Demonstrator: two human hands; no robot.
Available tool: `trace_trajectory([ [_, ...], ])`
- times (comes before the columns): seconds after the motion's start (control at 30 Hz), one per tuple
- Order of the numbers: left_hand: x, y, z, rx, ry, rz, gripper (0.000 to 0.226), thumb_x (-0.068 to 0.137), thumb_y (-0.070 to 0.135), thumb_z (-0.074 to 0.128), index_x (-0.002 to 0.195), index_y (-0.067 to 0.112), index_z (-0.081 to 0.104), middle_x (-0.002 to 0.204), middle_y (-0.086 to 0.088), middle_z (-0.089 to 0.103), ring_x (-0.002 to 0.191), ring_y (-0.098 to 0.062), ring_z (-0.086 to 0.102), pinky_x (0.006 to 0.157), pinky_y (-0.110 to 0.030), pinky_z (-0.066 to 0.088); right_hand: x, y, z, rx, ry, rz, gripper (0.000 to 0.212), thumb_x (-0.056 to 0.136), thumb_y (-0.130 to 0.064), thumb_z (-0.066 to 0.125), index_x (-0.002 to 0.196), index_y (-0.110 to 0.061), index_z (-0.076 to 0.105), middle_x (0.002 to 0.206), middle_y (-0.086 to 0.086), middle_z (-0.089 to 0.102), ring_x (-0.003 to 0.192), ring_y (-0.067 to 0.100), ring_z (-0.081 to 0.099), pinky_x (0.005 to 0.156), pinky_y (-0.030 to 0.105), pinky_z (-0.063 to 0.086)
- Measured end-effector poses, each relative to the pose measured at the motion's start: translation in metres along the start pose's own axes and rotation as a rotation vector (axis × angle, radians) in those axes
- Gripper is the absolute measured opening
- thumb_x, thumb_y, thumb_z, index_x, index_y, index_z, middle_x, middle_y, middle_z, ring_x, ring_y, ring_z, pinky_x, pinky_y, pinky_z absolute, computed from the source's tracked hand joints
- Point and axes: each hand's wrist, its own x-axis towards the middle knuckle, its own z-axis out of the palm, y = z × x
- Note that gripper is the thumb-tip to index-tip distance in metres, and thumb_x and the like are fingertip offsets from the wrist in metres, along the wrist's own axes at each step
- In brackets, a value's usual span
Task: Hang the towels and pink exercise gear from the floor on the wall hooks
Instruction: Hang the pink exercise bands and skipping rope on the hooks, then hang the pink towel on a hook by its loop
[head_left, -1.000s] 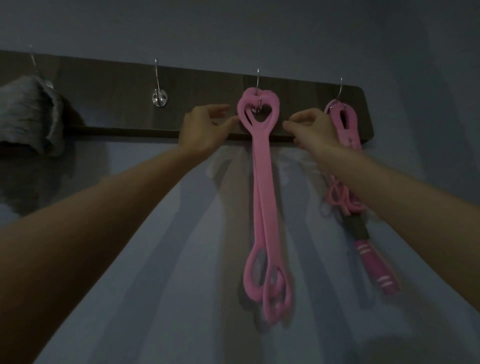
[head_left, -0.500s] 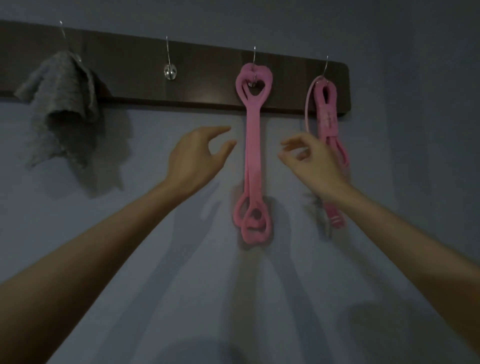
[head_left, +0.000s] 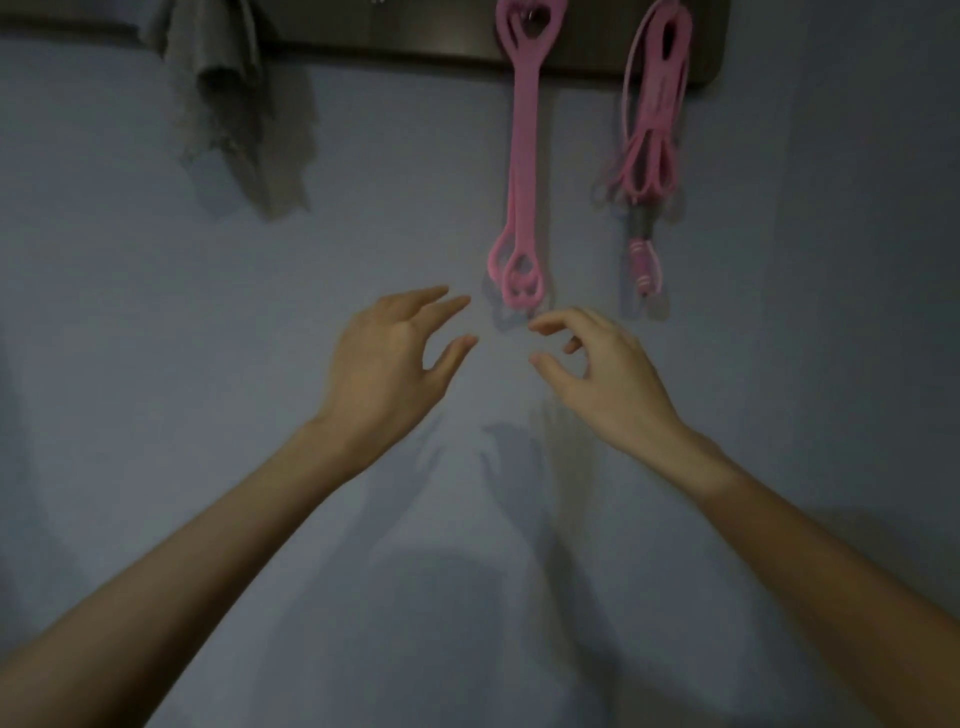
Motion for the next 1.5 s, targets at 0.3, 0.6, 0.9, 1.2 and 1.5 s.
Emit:
trace_trajectory([
  [0.3,-0.135,-0.026,-0.025,0.123,-0.203,-0.095,0.044,0.094,0.047,0.046,0.133,0.028,0.052,0.138,0.003,0.053,0.126,-0.021,0.05,0.104,-0.041,0.039,-0.108,-0.043,0.049,-0.011,-0.221,-0.036,0.027,0.086,-0.031,0.059,0.113,-0.028,0.058,0.109,-0.01,0.06,0.099,0.013,0.054,0.088,0.033,0.043],
  [0.6,-0.263,-0.114,0.0,0.189,-0.414,-0.244,0.043,0.095,0.043,0.046,0.134,0.028,0.049,0.14,0.002,0.051,0.126,-0.021,0.05,0.106,-0.038,0.034,-0.196,-0.074,0.176,0.033,-0.48,-0.006,0.027,0.087,-0.028,0.058,0.114,-0.026,0.058,0.113,-0.008,0.061,0.104,0.016,0.055,0.087,0.029,0.039],
  [0.9,-0.384,-0.228,0.048,0.099,-0.696,-0.347,0.042,0.093,0.039,0.052,0.132,0.025,0.053,0.135,-0.001,0.056,0.121,-0.023,0.054,0.102,-0.038,0.039,-0.272,-0.085,0.33,0.099,-0.705,0.245,0.024,0.086,-0.024,0.061,0.111,-0.021,0.06,0.111,-0.003,0.063,0.105,0.019,0.056,0.088,0.035,0.046],
  [1.2,-0.514,-0.288,0.123,-0.032,-0.966,-0.539,0.04,0.09,0.032,0.056,0.129,0.023,0.055,0.13,-0.001,0.06,0.119,-0.025,0.055,0.099,-0.037,0.039,-0.369,-0.056,0.453,0.084,-0.901,0.49,0.021,0.079,-0.012,0.064,0.101,-0.015,0.064,0.102,0.007,0.065,0.097,0.029,0.06,0.083,0.036,0.048],
  [1.5,-0.745,-0.299,0.256,-0.096,-1.241,-0.622,0.044,0.094,0.036,0.049,0.137,0.026,0.045,0.135,0.001,0.055,0.118,-0.023,0.053,0.095,-0.036,0.041,-0.576,0.027,0.606,0.13,-1.08,0.66,0.023,0.082,-0.012,0.058,0.104,-0.013,0.064,0.113,0.009,0.063,0.107,0.027,0.059,0.093,0.035,0.047],
])
